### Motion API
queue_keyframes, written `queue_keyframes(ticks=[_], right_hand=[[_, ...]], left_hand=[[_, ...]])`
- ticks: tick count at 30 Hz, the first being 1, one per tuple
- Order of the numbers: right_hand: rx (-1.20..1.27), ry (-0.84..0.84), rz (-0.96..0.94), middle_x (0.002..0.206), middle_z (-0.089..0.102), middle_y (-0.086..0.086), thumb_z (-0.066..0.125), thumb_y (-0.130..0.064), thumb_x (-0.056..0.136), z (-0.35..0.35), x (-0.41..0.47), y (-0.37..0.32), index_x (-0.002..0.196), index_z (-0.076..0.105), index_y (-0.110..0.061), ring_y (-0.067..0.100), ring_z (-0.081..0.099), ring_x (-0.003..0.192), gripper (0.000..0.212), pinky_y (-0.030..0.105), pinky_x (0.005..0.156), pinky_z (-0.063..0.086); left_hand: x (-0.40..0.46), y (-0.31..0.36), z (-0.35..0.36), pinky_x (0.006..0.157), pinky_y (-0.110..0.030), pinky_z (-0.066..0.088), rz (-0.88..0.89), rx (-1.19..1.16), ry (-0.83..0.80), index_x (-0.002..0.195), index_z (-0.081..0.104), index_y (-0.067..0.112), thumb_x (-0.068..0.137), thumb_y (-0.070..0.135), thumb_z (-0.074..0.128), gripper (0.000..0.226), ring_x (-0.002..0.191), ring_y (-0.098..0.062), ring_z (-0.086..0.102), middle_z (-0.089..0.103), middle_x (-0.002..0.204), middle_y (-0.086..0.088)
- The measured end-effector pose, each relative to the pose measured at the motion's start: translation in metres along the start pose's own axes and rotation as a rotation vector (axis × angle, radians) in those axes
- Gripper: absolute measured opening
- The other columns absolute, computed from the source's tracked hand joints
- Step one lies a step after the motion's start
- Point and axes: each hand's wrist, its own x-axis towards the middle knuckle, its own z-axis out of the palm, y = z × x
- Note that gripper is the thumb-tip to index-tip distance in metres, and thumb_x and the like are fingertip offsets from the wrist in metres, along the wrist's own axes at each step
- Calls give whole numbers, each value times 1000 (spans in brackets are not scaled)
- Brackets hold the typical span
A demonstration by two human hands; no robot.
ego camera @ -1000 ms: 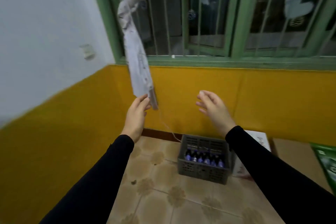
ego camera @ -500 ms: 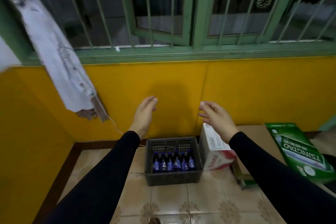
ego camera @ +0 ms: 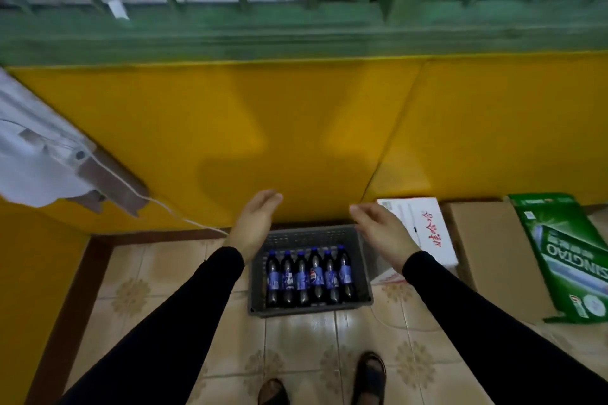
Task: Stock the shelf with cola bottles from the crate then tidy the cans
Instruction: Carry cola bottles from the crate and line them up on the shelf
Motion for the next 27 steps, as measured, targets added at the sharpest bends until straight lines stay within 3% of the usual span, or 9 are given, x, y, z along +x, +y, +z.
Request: queue_keyframes(ticks=[4, 8, 12, 15, 17, 19, 21, 24, 27], right_hand=[[-109, -85, 77, 124, 61, -8, 52, -70, 83, 18, 96, 62, 118, 56, -34, 15, 59, 113, 51, 37, 99, 46], [-222, -172, 143, 116, 59, -7, 49, -55, 94, 48, 194, 160, 128, 53, -21, 6, 58, 94, 48, 22, 73, 42], [-333, -197, 170, 123, 62, 5, 47, -54, 95, 98, 288, 279, 132, 51, -17, 18, 59, 98, 53, 36, 88, 47], [-362, -208, 204, 126, 59, 21, 49, -48, 97, 145, 352, 363, 132, 50, -4, 30, 59, 105, 56, 41, 95, 46], [-395, -204, 193, 123, 61, 19, 51, -47, 96, 174, 388, 411, 127, 53, -5, 32, 58, 109, 53, 42, 96, 47], [-460, -201, 143, 104, 63, 11, 53, -46, 95, 194, 415, 443, 111, 55, -8, 30, 59, 99, 41, 34, 77, 49], [-551, -189, 91, 89, 54, 4, 55, -41, 95, 209, 437, 465, 97, 52, -13, 24, 54, 90, 29, 29, 66, 37], [-720, -170, -21, 106, 57, 7, 54, -47, 91, 228, 468, 496, 104, 54, -16, 25, 48, 112, 34, 32, 91, 36], [-914, -154, -13, 140, 49, 11, 51, -59, 86, 237, 487, 517, 133, 44, -12, 32, 21, 144, 67, 46, 115, 17]], left_hand=[[74, -77, 26, 113, -43, 32, -127, 30, 78, 148, 36, 28, 97, 54, 48, 58, 139, -19, 39, 36, 155, 6], [163, -182, 57, 107, -34, 34, -228, 50, 104, 145, 42, 22, 99, 41, 52, 51, 138, -21, 40, 38, 154, 2], [246, -304, 88, 106, -38, 36, -322, 149, 77, 149, 35, 24, 100, 42, 50, 55, 137, -25, 41, 38, 154, 1], [306, -401, 105, 96, -43, 44, -368, 222, 42, 150, 34, 22, 100, 43, 49, 57, 121, -29, 54, 51, 139, -3], [340, -458, 116, 87, -42, 45, -370, 292, 20, 152, 29, 20, 98, 46, 50, 63, 114, -29, 57, 51, 140, -6], [367, -498, 123, 77, -39, 48, -328, 392, 9, 150, 33, 13, 96, 46, 52, 66, 95, -24, 59, 58, 128, -10], [389, -527, 131, 61, -32, 42, -291, 504, -2, 137, 44, 8, 94, 43, 55, 56, 76, -19, 54, 60, 99, -9], [423, -559, 138, 76, -39, 50, -277, 649, -35, 125, 47, 14, 88, 42, 60, 49, 91, -29, 58, 58, 107, -12], [445, -573, 144, 86, -43, 53, -303, 735, -66, 133, 41, 13, 81, 38, 66, 63, 101, -33, 61, 59, 118, -12]])
